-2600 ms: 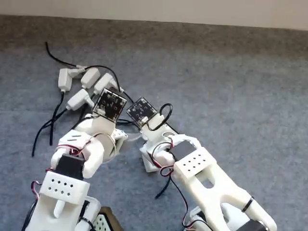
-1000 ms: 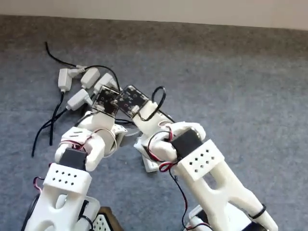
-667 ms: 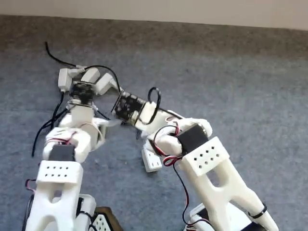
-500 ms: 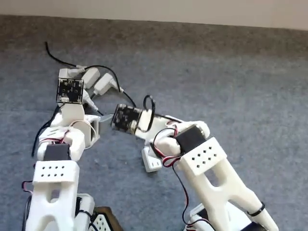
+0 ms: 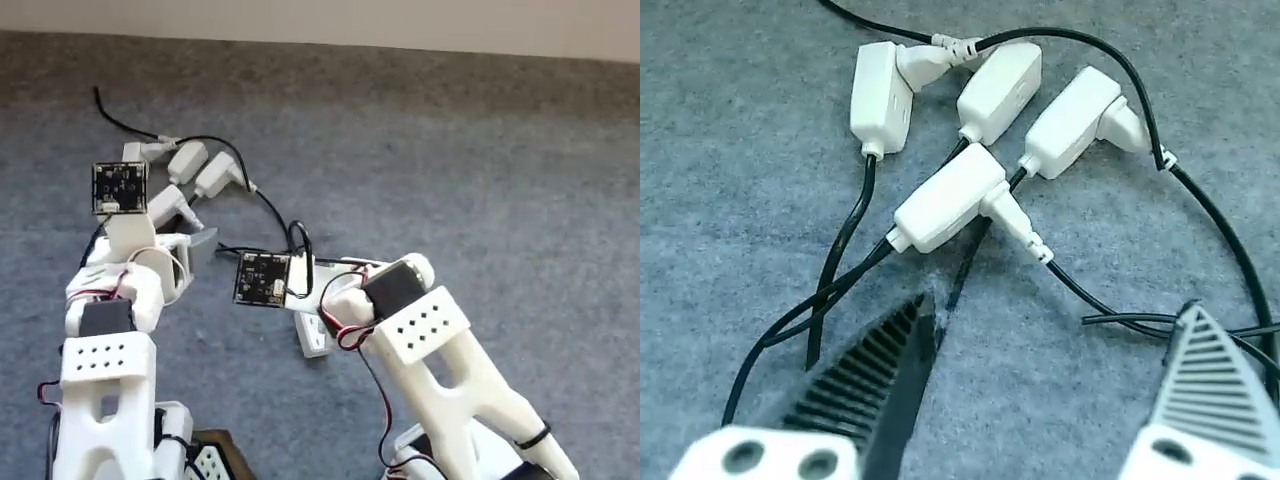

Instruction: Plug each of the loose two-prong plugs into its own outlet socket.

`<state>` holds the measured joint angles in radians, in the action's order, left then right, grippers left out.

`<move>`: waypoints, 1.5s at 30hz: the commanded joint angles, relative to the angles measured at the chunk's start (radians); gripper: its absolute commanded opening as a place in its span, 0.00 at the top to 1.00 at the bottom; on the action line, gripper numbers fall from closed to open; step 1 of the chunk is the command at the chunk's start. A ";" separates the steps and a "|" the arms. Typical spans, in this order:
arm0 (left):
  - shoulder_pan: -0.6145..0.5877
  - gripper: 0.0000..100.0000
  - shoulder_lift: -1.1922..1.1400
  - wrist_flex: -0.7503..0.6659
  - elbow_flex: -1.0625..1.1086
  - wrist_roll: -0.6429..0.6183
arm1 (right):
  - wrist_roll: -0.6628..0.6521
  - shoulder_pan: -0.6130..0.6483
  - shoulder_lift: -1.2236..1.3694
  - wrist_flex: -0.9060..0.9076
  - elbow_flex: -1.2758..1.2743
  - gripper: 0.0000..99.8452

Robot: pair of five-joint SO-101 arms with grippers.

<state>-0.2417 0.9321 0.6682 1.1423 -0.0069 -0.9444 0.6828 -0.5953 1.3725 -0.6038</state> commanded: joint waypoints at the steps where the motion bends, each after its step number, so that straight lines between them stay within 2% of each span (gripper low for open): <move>1: -0.008 0.64 -0.001 -0.023 -0.041 -0.009 | -0.011 0.016 0.005 0.004 -0.001 0.99; 17: -0.007 0.64 -0.001 -0.021 -0.039 -0.009 | 0.026 0.081 0.005 -0.142 -0.128 0.99; 28: 0.004 0.64 -0.001 -0.021 -0.039 -0.009 | 0.002 0.082 0.018 -0.151 -0.151 0.99; 38: 0.002 0.64 -0.001 -0.021 -0.039 -0.011 | 0.006 0.101 0.271 -0.289 -0.150 0.99; 45: -0.002 0.64 -0.001 -0.021 -0.039 -0.014 | 0.003 0.101 0.343 -0.325 -0.151 0.99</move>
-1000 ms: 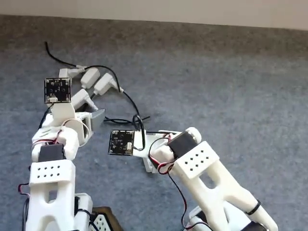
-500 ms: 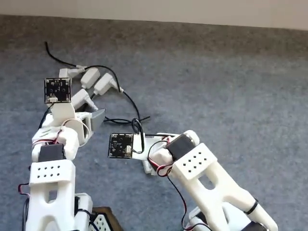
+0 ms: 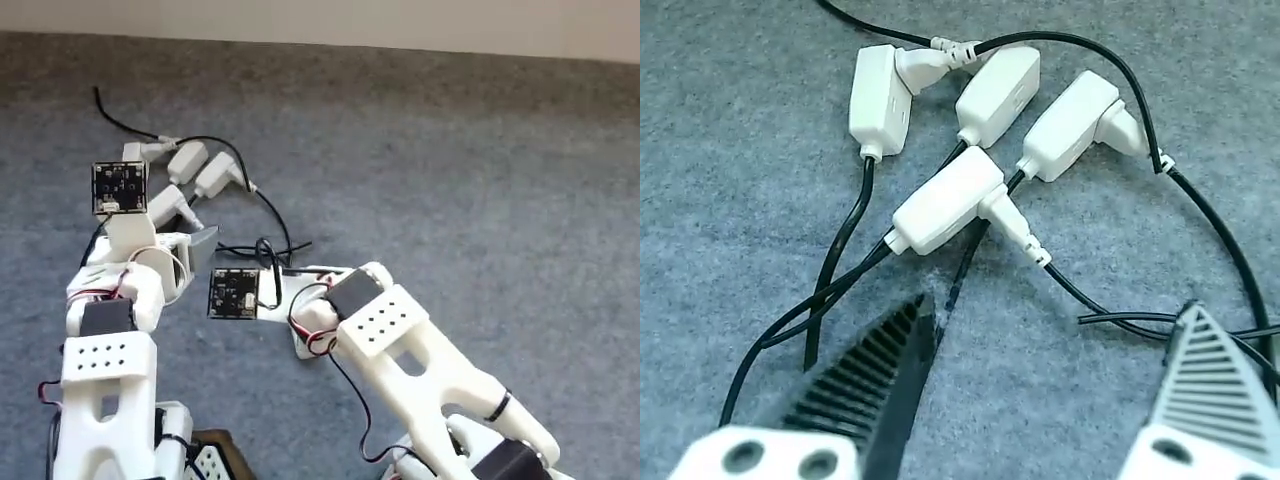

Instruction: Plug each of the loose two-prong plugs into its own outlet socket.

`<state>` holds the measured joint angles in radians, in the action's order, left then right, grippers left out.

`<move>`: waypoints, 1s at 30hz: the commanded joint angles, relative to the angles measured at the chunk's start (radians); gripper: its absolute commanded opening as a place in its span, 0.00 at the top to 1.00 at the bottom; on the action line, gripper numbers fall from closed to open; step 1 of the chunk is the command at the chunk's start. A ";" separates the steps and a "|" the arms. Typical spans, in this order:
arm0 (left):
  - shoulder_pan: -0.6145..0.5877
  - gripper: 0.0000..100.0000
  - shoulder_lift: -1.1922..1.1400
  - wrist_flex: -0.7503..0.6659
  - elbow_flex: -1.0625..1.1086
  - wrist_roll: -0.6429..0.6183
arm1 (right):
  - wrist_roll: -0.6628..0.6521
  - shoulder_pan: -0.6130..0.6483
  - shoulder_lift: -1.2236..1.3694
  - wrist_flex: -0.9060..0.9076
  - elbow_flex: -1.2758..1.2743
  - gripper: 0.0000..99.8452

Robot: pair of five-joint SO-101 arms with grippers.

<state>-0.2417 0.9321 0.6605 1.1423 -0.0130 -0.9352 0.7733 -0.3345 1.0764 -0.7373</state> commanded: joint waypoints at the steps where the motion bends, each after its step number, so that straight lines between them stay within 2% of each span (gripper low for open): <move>1: -0.002 0.64 -0.001 -0.014 -0.039 -0.008 | -0.006 0.010 0.084 -0.025 -0.018 0.99; 10: -0.033 0.64 0.001 -0.014 -0.056 -0.009 | -0.006 0.039 0.076 -0.022 -0.081 0.99; 15: -0.031 0.64 -0.001 -0.014 -0.058 -0.009 | -0.008 0.068 0.076 0.064 -0.071 0.99; 21: -0.031 0.64 -0.001 -0.014 -0.058 -0.009 | -0.048 0.013 0.076 0.143 -0.013 0.99; 30: -0.030 0.64 -0.001 -0.014 -0.059 -0.009 | -0.057 0.021 0.090 0.094 -0.005 0.99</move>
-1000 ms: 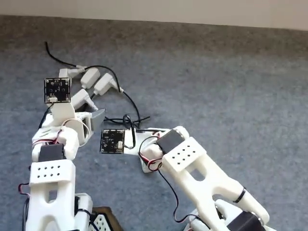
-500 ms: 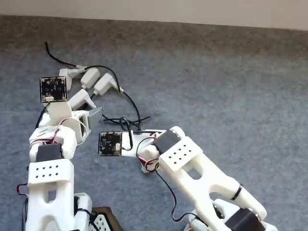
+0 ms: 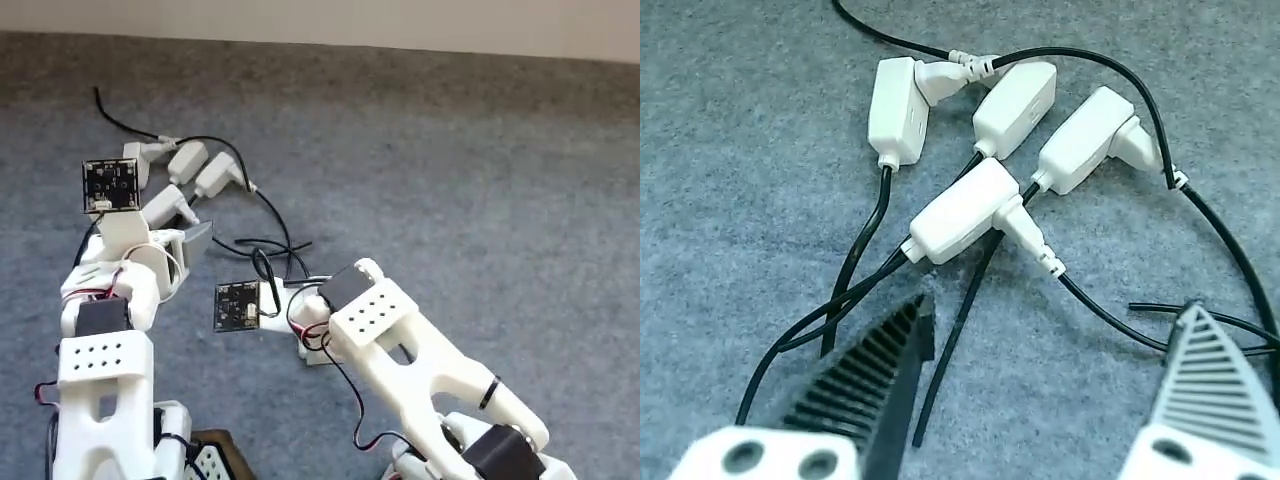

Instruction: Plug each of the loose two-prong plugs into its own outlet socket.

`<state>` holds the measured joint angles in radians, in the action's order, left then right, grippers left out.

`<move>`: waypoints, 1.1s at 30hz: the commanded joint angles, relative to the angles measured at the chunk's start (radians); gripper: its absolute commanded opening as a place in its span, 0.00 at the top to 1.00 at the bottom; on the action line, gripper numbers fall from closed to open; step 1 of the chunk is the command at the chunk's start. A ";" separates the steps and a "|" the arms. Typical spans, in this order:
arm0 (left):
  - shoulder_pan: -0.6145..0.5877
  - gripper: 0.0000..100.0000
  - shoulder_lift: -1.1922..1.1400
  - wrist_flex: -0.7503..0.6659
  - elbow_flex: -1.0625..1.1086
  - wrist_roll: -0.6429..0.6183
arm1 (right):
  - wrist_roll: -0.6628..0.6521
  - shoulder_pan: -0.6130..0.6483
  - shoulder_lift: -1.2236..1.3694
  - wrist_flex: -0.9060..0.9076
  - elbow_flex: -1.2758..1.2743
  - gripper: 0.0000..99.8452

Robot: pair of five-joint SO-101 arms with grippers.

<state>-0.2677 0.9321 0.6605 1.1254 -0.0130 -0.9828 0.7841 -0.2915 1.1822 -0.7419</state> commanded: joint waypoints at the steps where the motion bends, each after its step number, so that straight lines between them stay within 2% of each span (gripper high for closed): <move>1: -0.004 0.64 -0.001 -0.014 -0.042 -0.009 | -0.011 0.010 0.056 -0.012 0.002 0.99; 8: -0.004 0.64 -0.001 -0.014 -0.042 -0.009 | 0.008 0.010 0.228 -0.047 0.107 0.99; 16: -0.012 0.64 0.005 -0.014 -0.045 -0.009 | 0.052 0.025 0.312 -0.125 0.125 0.99; 24: -0.160 0.64 0.002 -0.012 -0.116 -0.005 | 0.074 0.025 0.331 -0.114 0.128 0.99; 28: -0.157 0.64 0.001 -0.011 -0.117 -0.003 | 0.072 0.025 0.329 -0.067 0.147 0.99; 33: -0.157 0.64 0.001 -0.002 -0.114 -0.003 | 0.080 0.024 0.331 0.096 0.282 0.99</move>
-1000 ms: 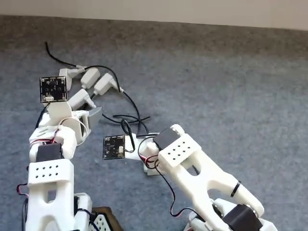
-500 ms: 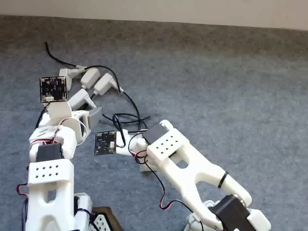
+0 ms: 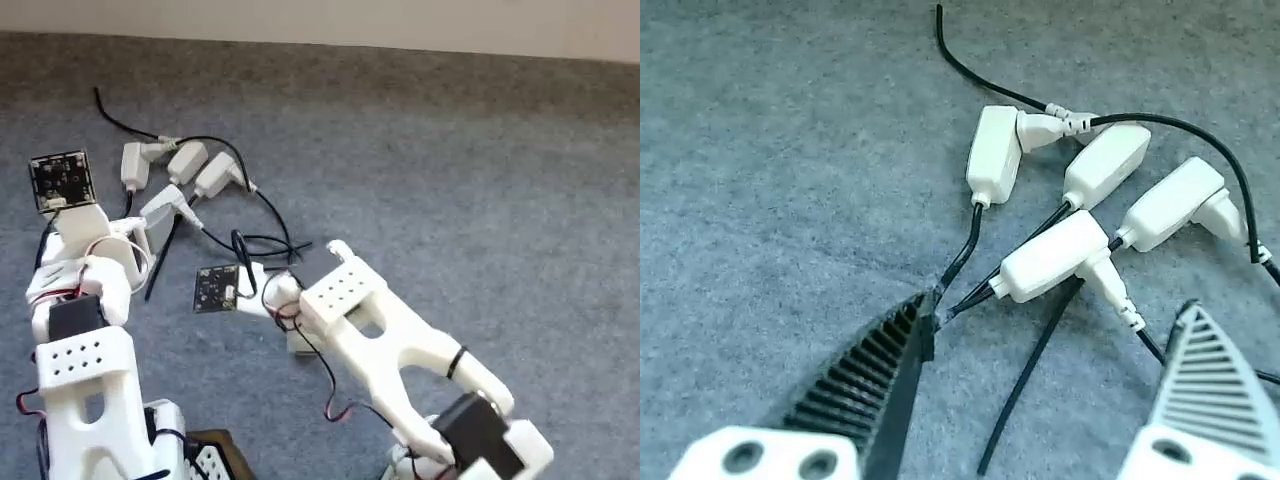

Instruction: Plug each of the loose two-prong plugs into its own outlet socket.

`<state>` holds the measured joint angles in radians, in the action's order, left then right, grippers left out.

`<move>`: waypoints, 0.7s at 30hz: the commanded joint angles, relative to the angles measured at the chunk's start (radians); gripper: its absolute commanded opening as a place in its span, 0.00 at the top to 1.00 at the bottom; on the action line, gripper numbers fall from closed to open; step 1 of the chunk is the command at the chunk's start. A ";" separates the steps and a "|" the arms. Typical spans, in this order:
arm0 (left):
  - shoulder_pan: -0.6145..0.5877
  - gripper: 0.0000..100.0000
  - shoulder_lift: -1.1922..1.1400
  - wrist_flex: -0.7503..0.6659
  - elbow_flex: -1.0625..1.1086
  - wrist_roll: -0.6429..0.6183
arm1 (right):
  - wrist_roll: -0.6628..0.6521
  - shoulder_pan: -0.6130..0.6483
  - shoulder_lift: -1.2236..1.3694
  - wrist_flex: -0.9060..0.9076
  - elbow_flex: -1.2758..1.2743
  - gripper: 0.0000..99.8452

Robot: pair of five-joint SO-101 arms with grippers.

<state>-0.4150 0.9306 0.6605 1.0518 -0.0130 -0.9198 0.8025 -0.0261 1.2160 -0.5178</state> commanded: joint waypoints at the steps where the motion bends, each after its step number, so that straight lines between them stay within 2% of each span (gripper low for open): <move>1: -0.010 0.64 0.004 0.006 -0.042 -0.005 | 0.017 0.005 0.067 0.094 0.087 0.99; 9: -0.008 0.64 0.008 0.025 -0.042 -0.005 | 0.038 0.007 0.070 0.217 0.157 0.99; 14: -0.008 0.64 0.008 0.025 -0.042 -0.006 | 0.087 0.005 0.122 0.206 0.160 0.99; 21: -0.008 0.64 0.008 0.025 -0.041 -0.006 | 0.117 0.007 0.229 0.091 0.165 0.99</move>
<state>-0.4150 0.9306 0.6759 1.0518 -0.0130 -0.8140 0.7994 0.1473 1.3510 -0.3537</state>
